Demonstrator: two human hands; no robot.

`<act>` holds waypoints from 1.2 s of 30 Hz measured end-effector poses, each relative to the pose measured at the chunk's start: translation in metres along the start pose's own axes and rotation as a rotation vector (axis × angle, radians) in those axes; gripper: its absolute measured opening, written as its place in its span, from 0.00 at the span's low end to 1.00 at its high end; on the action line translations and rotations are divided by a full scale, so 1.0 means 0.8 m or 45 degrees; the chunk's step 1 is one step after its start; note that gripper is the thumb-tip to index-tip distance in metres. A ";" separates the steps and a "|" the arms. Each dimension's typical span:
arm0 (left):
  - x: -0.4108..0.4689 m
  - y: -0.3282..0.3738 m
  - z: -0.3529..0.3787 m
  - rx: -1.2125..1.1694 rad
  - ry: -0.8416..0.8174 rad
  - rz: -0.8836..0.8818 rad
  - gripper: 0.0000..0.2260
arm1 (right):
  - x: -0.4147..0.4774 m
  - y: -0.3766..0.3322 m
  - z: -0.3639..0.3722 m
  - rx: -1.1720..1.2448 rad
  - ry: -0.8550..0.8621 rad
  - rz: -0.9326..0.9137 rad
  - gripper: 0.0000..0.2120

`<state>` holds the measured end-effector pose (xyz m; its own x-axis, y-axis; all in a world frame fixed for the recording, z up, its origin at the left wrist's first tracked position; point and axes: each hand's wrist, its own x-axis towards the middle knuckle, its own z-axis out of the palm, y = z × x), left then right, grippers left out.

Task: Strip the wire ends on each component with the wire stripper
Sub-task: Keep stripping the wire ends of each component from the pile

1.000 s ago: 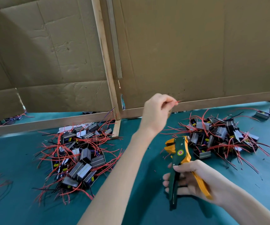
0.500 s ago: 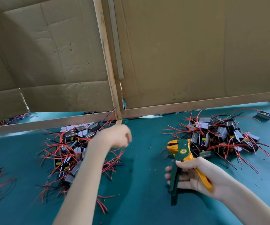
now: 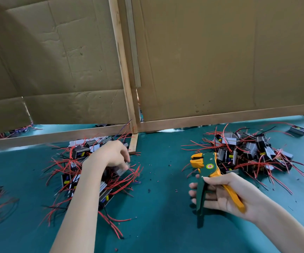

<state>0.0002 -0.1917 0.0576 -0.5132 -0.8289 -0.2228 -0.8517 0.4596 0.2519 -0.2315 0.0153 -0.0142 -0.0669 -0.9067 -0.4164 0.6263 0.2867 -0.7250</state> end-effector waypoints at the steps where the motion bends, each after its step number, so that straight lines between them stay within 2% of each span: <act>1: 0.001 0.001 0.001 -0.089 0.052 0.053 0.08 | 0.000 0.000 0.000 0.007 -0.003 0.007 0.19; 6: 0.003 0.027 0.004 -0.709 0.304 0.333 0.10 | 0.000 0.001 0.000 0.012 0.004 0.000 0.22; 11: 0.002 0.052 0.014 -1.066 0.236 0.442 0.08 | -0.003 0.000 0.001 -0.012 0.018 -0.084 0.14; 14: 0.006 0.062 0.023 -1.152 0.240 0.465 0.04 | -0.004 0.000 0.001 -0.017 0.023 -0.118 0.11; 17: 0.010 0.071 0.033 -1.243 0.262 0.477 0.09 | -0.003 0.001 0.002 -0.008 0.005 -0.146 0.11; 19: 0.012 0.077 0.037 -1.317 0.303 0.507 0.11 | -0.002 0.002 0.002 0.008 -0.017 -0.160 0.13; 22: 0.013 0.086 0.043 -1.415 0.338 0.591 0.09 | -0.001 0.002 0.001 0.068 -0.075 -0.162 0.21; 25: 0.011 0.091 0.045 -1.387 0.409 0.684 0.10 | -0.001 0.002 0.001 0.086 -0.150 -0.156 0.27; 29: 0.004 0.097 0.045 -1.342 0.495 0.749 0.06 | -0.003 0.006 0.006 -0.036 -0.191 -0.212 0.31; 34: -0.005 0.108 0.044 -1.303 0.448 0.768 0.08 | -0.015 0.008 0.014 -0.190 -0.258 -0.343 0.18; 36: -0.007 0.114 0.044 -1.330 0.401 0.732 0.10 | -0.018 0.009 0.016 -0.213 -0.258 -0.382 0.15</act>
<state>-0.0787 -0.1338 0.0486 -0.6141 -0.6976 0.3691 0.0571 0.4272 0.9024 -0.2159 0.0265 -0.0066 -0.0623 -0.9957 -0.0679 0.4656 0.0312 -0.8844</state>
